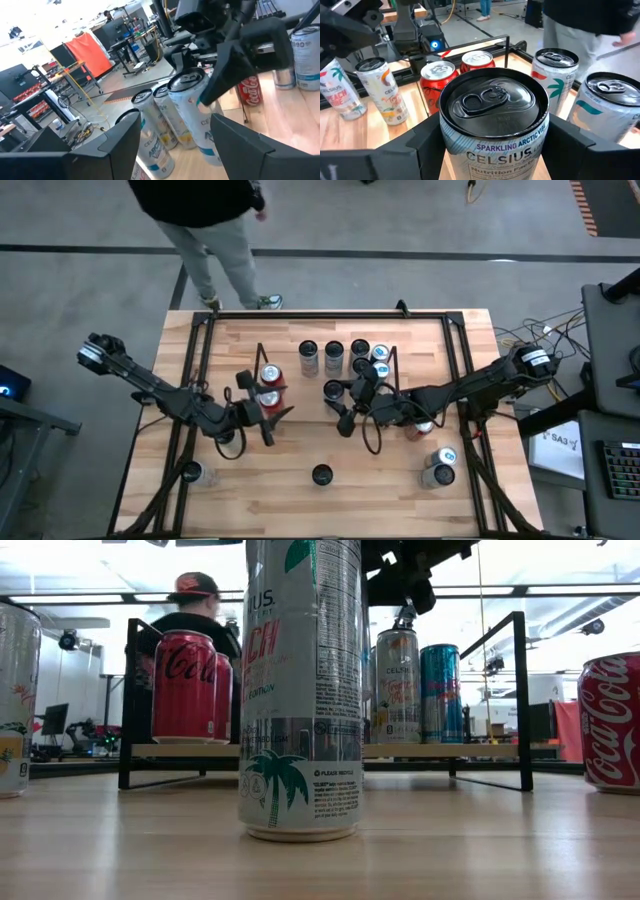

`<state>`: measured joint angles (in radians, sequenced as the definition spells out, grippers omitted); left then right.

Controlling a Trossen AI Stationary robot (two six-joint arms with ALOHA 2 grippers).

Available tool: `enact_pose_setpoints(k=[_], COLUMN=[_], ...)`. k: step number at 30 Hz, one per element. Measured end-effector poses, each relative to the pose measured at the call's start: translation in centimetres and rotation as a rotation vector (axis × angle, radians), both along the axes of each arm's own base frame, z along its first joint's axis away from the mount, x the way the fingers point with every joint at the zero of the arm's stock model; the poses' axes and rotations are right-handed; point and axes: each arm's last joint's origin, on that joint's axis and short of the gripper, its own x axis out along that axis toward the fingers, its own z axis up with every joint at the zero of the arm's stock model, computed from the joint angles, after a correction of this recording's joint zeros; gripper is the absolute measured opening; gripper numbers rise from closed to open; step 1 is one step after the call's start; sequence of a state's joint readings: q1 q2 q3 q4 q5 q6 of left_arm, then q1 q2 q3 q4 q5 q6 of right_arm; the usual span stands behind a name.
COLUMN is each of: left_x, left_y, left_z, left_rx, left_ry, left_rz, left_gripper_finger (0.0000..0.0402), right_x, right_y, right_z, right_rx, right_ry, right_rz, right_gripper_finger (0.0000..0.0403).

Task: Place canned beverage on shelf
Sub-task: Put the white and blue soda can on the shelf aligned with the other white and blue soda can

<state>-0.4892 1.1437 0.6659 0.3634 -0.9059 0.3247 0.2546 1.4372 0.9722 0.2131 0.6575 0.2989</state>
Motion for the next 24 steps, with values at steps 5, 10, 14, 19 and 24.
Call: enact_pose_setpoints(k=[5, 10, 14, 19, 24], left_x=[0.41, 0.86, 1.0, 1.01, 1.0], left_y=[-0.12, -0.36, -0.44, -0.44, -0.44], left_z=[0.27, 0.62, 0.46, 0.4, 0.38], left_rx=[0.013, 0.04, 0.049, 0.054, 0.055], left_ry=[0.005, 0.015, 0.025, 0.029, 0.03], left_rz=[0.003, 0.001, 0.0, 0.0, 0.0], left_gripper_finger=[0.0224, 0.0224, 0.0224, 0.0224, 0.0224], right_x=[-0.03, -0.2, -0.28, -0.32, -0.28], right_y=[-0.09, -0.24, -0.3, -0.41, -0.64], right_z=[-0.01, -0.35, -0.54, -0.59, -0.6], right_rx=[0.009, 0.019, 0.044, 0.035, 0.038], right_ry=[-0.005, 0.019, 0.024, 0.027, 0.027], right_rz=[-0.023, -0.063, -0.081, -0.103, -0.111], right_gripper_finger=[0.0248, 0.0248, 0.0248, 0.0248, 0.0248])
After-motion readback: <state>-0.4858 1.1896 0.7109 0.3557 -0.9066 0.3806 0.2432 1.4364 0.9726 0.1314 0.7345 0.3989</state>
